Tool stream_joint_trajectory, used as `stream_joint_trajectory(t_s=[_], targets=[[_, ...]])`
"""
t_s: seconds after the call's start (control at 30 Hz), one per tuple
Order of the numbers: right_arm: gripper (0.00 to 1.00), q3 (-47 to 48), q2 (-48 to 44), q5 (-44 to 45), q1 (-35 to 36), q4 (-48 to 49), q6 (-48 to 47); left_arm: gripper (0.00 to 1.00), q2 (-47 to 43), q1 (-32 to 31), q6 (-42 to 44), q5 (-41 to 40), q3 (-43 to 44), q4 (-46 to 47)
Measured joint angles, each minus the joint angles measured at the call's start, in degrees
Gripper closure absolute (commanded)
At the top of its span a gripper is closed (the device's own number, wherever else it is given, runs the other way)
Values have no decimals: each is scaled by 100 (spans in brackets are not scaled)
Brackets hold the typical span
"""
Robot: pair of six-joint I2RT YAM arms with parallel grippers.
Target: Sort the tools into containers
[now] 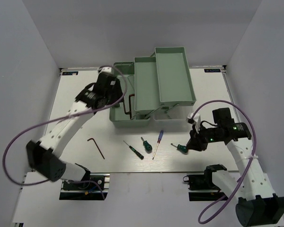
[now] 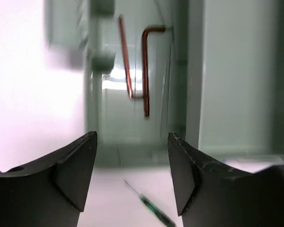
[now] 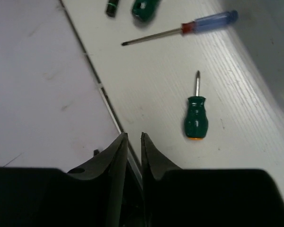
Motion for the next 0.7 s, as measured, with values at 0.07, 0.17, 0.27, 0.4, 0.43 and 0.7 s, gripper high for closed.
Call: stream_joint_trajectory(t_s=[0.07,0.17,0.27,0.4,0.43,0.7], targets=[[79,-98,109,468,245,455,437,29,-802,0,-520,9,-592,-284],[74,-437,138,1207,542,1121,938,29,-2144,-2,-1259,116,-1834,-728],[70,-717,155,1722,761,1526,1263,29,-3193,-9,-1899,188,-3088,-1250],[69,-804,197,2048,944,1777,1506,28,-3451,-17,-2376,210,-4068,-1591],[69,-804,210,2096,979,1827,1543,28,-3342,-17,-2444,184,-4153,-1587],[66,-802,291,2328,1095,1969,1709,29,-1864,15,-2599,-212,-4428,-745]])
